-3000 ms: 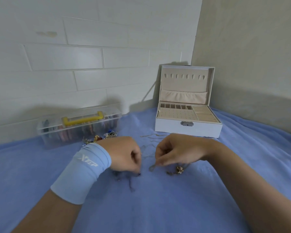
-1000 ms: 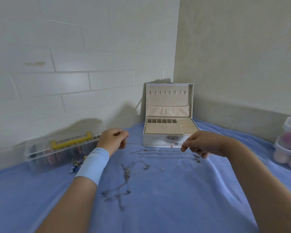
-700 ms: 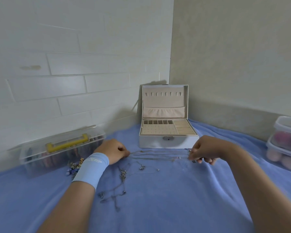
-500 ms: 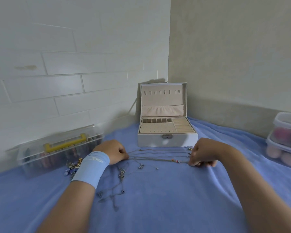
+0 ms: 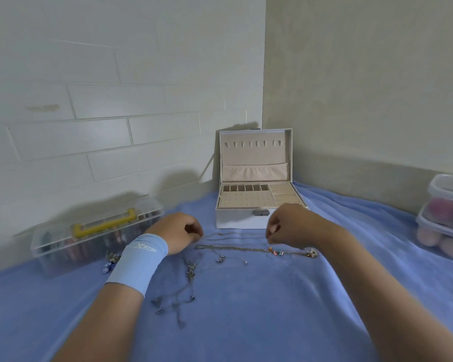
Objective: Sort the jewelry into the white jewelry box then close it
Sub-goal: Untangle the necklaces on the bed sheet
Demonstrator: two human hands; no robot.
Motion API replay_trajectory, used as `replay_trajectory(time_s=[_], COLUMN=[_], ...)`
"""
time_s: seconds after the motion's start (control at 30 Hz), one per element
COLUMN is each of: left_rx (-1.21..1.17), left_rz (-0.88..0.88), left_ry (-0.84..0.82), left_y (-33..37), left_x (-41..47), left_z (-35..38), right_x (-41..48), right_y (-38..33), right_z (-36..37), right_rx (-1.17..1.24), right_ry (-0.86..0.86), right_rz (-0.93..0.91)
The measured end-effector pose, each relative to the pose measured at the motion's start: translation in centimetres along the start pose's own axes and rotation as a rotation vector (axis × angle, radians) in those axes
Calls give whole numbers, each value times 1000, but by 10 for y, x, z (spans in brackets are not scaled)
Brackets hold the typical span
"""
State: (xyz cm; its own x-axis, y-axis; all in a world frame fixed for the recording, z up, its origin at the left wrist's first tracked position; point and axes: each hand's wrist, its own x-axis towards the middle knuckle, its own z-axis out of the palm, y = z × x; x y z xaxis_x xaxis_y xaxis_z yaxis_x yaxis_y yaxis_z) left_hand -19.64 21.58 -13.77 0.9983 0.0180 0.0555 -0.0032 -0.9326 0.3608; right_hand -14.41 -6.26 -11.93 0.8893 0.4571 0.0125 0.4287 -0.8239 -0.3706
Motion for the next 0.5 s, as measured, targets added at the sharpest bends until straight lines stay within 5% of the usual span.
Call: replay_trajectory(time_s=[0.3, 0.5], left_rx=[33, 164], left_rz=[30, 55], left_ry=[-147, -156], left_y=[-5, -8], left_x=[-38, -44], left_z=[-8, -2], right_x=[16, 20], right_y=[-92, -97], right_z=[40, 53], right_rx=[41, -87], right_ry=[-242, -239], right_rz=[-265, -239])
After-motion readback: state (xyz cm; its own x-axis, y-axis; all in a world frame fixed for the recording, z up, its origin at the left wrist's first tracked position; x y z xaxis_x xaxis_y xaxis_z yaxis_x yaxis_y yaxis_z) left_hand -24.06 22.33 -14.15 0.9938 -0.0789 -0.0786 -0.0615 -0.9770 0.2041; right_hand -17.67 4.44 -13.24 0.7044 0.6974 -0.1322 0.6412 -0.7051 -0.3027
